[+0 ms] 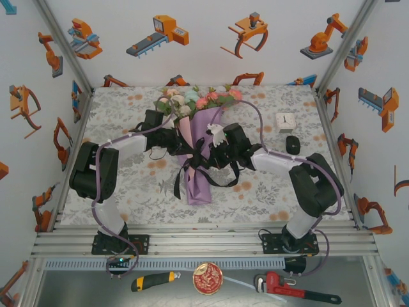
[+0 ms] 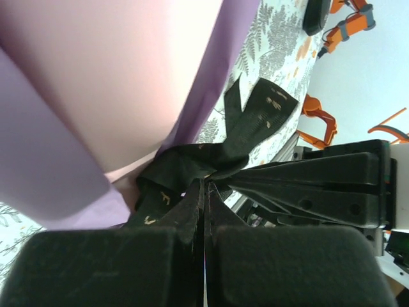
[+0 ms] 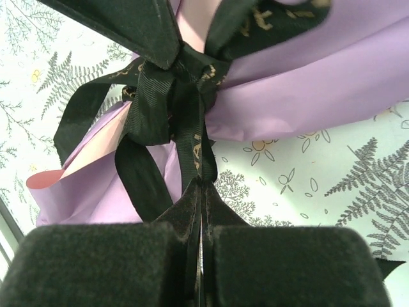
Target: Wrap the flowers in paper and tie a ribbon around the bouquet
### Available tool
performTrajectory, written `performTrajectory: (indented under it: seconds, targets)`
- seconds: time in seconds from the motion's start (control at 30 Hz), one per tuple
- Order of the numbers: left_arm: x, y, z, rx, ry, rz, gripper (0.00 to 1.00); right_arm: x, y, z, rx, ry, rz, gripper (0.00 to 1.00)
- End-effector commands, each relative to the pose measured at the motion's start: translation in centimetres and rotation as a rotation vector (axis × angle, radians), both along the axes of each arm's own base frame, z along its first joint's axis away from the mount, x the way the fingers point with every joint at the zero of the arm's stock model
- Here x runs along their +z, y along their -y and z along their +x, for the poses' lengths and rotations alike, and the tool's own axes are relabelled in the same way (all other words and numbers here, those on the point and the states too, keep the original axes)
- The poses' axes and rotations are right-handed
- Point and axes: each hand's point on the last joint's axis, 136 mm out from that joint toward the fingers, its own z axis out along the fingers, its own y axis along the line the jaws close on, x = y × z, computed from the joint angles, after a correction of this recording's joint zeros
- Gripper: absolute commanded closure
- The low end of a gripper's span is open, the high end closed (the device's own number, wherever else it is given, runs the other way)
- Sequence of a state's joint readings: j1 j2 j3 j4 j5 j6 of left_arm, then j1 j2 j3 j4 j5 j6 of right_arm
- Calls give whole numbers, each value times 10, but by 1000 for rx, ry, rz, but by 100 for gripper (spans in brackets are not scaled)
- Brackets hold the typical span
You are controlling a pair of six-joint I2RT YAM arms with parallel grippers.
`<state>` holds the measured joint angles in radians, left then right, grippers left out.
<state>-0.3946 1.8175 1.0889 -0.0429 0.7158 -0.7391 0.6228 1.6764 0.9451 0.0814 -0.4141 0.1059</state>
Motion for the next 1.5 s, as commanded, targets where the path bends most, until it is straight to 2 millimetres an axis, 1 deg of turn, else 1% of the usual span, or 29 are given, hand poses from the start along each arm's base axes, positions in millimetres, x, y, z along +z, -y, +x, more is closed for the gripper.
performTrajectory:
  seconds: [0.0, 0.1, 0.17, 0.27, 0.37, 0.43, 0.57, 0.63, 0.73, 0.8, 0.93, 1.03, 1.1, 1.27, 1.4, 1.47]
  targets:
    - [-10, 0, -5, -41, -3, 38, 95, 16, 0, 9, -24, 56, 29, 100]
    - [-15, -1, -3, -42, -10, 55, 88, 15, 2, 18, -58, 63, 10, 100]
    - [-17, -2, 1, -35, -15, 69, 80, 10, 9, 28, -105, 78, -45, 100]
    - [-15, 2, 9, -40, -6, 60, 79, 3, 15, 42, -135, 94, -128, 100]
    - [-10, 7, 17, -45, 4, 44, 73, 3, 10, 54, -142, 101, -140, 100]
    - [-7, 8, 21, -46, 9, 38, 71, 5, 7, 58, -144, 105, -136, 100]
    - [10, 3, 36, -17, 50, 24, 71, 2, 8, 58, -136, 106, -141, 100]
    - [26, 3, 46, -13, 89, 24, 71, 0, 9, 55, -129, 97, -133, 100]
    - [44, 11, 60, -17, 126, 26, 70, -2, 10, 51, -121, 95, -119, 100]
    - [47, 19, 68, -13, 123, 33, 67, -1, 11, 50, -121, 104, -107, 100]
    - [37, 39, 72, -62, 136, 81, 63, 2, 9, 51, -123, 116, -88, 100]
    - [22, 47, 70, -122, 178, 148, 60, 2, 8, 51, -124, 115, -79, 100]
    - [16, 51, 70, -147, 191, 156, 57, 2, 8, 50, -125, 112, -73, 100]
    - [9, 66, 63, -235, 238, 178, 49, -1, 9, 45, -124, 100, -64, 100]
    - [-2, 68, 56, -288, 233, 225, 49, -1, 9, 44, -122, 97, -62, 100]
    - [-6, 73, 49, -329, 229, 216, 50, 0, 9, 44, -122, 97, -59, 100]
